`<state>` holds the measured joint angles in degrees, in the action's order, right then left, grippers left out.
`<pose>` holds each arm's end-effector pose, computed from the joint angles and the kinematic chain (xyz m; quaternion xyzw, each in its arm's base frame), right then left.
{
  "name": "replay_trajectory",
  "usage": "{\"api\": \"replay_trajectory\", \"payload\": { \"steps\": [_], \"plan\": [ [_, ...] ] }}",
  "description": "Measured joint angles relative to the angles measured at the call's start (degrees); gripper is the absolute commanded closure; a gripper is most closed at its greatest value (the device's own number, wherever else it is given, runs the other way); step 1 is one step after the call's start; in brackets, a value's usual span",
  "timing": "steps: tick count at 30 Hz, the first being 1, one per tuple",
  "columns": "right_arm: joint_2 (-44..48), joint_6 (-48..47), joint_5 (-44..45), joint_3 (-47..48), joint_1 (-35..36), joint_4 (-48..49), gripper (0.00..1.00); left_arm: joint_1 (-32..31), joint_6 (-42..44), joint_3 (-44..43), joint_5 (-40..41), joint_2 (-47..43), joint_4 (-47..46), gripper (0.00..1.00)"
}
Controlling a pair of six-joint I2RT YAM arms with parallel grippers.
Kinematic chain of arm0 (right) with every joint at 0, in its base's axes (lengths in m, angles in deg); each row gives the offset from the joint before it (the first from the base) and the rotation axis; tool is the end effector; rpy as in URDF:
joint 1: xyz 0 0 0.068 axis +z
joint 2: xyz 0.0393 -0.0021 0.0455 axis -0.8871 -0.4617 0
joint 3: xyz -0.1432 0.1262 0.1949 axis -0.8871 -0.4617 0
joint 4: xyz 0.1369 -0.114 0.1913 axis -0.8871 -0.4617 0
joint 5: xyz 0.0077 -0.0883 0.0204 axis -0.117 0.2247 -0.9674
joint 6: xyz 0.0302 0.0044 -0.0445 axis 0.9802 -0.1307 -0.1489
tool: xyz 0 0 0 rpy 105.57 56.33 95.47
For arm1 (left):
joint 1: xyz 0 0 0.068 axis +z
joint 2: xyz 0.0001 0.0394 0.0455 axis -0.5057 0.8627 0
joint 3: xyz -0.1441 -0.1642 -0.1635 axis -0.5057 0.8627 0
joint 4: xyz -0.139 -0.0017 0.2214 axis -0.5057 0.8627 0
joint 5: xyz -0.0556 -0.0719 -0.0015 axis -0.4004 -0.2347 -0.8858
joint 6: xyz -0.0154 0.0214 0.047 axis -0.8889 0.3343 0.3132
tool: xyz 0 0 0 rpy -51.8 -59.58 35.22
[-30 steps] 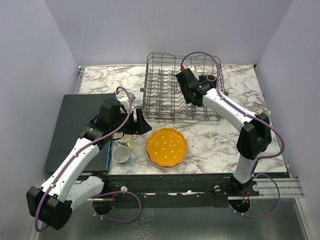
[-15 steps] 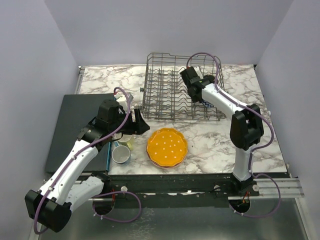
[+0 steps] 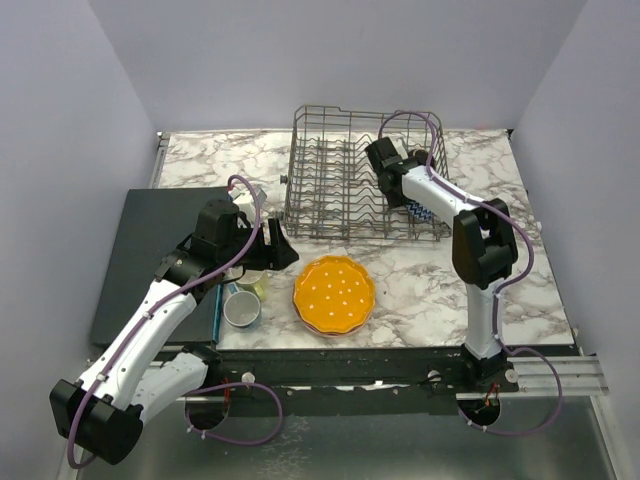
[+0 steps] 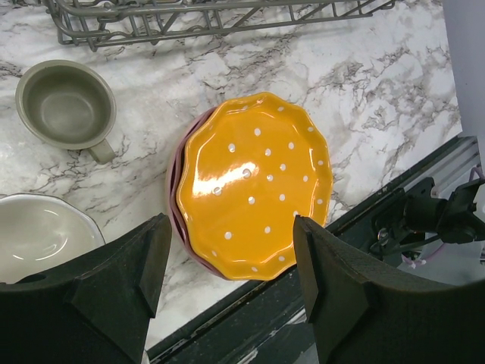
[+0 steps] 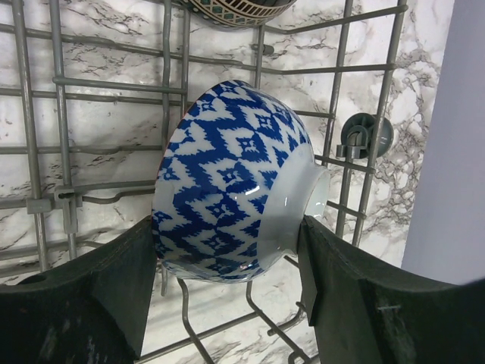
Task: Load the mixed dishes into the dish rack
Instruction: Turn the bowl upside down on the dish rack.
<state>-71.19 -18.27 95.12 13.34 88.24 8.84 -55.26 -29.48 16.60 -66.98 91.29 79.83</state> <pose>0.4076 0.1704 0.2171 -0.1057 0.9092 -0.2796 0.2900 0.1735 -0.0934 0.3091 0.0700 0.8764 -0.3291 0.3445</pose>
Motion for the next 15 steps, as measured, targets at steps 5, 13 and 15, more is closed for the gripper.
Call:
{"api": "replay_trajectory", "payload": {
  "steps": [5, 13, 15],
  "plan": [
    [-1.0, 0.0, -0.3, 0.3, -0.6, 0.1, 0.67, 0.0, 0.0, 0.0, 0.2, 0.0, 0.0, 0.29],
    [-2.6, 0.0, -0.5, 1.8, -0.7, 1.4, 0.63, -0.1, 0.0, 0.0, 0.6, 0.0, 0.0, 0.29],
    [-3.2, -0.1, -0.4, 1.8, -0.7, 1.5, 0.61, -0.1, 0.0, 0.0, 0.7, 0.0, 0.1, 0.29]
  ]
}}
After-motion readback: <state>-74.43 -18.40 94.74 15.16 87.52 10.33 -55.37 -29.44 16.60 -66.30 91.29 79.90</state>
